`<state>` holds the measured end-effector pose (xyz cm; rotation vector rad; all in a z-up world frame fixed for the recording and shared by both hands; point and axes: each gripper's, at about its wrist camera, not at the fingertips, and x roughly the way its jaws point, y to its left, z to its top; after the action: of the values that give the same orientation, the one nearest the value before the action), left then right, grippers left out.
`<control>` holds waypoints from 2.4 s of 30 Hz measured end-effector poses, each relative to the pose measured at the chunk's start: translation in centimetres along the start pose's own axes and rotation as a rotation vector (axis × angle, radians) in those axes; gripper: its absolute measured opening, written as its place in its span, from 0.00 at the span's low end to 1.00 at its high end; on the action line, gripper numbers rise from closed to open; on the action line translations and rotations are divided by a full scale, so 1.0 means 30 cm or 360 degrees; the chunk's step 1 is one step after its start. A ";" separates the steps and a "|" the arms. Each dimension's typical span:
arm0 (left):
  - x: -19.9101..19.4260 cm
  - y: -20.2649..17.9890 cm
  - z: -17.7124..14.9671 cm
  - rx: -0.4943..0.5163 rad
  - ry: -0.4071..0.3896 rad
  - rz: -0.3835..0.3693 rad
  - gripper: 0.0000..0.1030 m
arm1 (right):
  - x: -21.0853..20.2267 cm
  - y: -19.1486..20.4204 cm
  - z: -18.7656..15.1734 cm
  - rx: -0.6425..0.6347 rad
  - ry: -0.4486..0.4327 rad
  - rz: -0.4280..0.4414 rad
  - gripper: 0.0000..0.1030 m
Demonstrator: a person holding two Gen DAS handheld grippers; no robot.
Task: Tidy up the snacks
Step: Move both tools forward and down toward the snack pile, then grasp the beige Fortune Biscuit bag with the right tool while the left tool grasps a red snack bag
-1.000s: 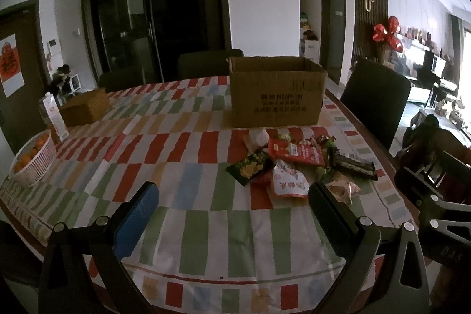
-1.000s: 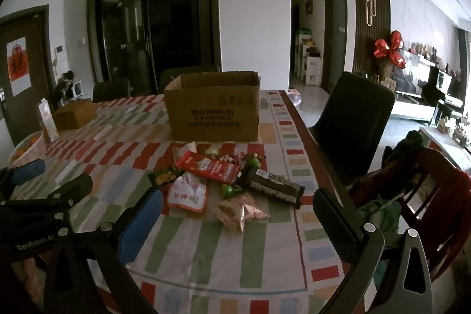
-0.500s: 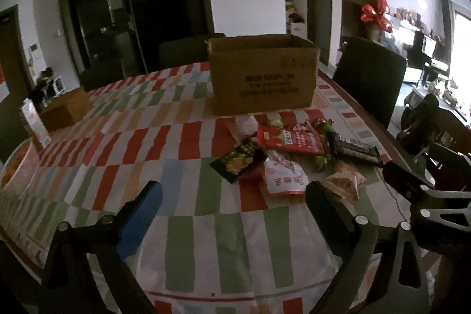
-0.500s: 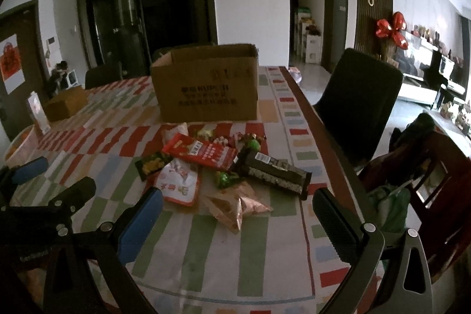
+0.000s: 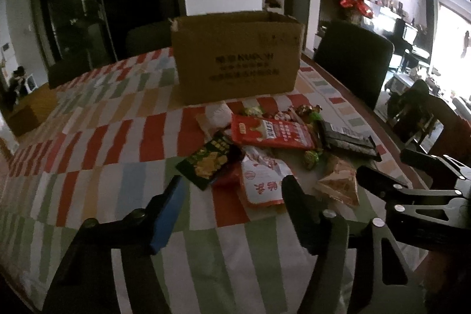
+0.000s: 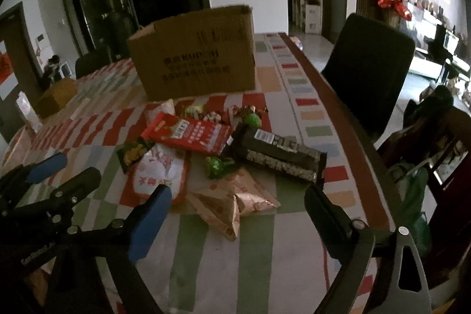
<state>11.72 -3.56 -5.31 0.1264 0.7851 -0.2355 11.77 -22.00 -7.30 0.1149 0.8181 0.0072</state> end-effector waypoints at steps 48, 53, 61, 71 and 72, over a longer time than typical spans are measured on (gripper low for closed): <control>0.273 0.043 -0.009 -0.0296 0.0353 -0.0454 0.24 | 0.274 -0.007 0.018 0.0055 0.0262 0.0114 0.76; 0.280 0.035 -0.006 -0.0332 0.0385 -0.0505 0.22 | 0.290 -0.011 0.014 0.0055 0.0281 0.0119 0.76; 0.282 0.016 -0.038 -0.0439 0.0525 -0.0605 0.17 | 0.285 -0.020 0.012 0.0036 0.0272 0.0116 0.63; 0.212 0.011 -0.021 -0.0225 0.0399 -0.0369 0.16 | 0.258 -0.022 0.007 0.0004 0.0252 0.0124 0.52; 0.201 0.009 -0.017 -0.0156 0.0361 -0.0320 0.17 | 0.255 -0.020 0.006 -0.0002 0.0248 0.0125 0.52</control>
<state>15.56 -4.16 -9.95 -0.0197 1.0346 -0.3771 17.12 -22.22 -12.80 0.1468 0.9691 0.0916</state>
